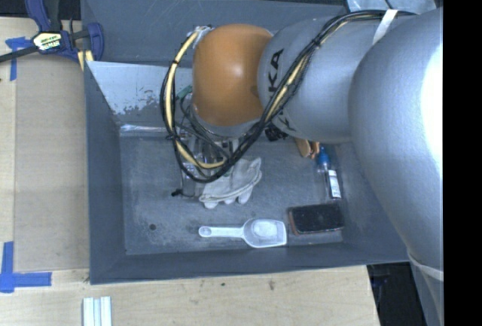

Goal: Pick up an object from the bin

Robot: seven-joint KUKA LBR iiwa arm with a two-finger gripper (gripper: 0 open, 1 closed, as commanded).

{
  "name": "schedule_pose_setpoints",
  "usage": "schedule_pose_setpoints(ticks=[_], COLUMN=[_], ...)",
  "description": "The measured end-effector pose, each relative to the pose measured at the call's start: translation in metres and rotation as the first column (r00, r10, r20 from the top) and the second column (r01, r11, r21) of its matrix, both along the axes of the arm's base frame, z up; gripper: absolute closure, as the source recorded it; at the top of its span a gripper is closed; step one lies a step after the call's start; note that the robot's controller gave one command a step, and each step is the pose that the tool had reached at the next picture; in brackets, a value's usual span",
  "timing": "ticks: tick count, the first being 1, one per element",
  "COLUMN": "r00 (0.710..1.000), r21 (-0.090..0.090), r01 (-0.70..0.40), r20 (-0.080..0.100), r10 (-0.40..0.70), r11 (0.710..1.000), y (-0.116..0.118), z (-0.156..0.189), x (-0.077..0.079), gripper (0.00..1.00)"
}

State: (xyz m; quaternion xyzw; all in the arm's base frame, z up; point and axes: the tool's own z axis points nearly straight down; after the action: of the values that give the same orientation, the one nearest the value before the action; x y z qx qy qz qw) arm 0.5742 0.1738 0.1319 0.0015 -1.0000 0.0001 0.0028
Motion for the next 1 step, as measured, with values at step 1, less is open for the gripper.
schedule_pose_setpoints(ticks=[1], r00=[1.0], r21=[0.002], r01=[0.003], r20=[0.008], r10=[-0.003], r11=[1.0], y=[-0.0006], z=[0.0048], x=[0.0022], gripper=[0.0])
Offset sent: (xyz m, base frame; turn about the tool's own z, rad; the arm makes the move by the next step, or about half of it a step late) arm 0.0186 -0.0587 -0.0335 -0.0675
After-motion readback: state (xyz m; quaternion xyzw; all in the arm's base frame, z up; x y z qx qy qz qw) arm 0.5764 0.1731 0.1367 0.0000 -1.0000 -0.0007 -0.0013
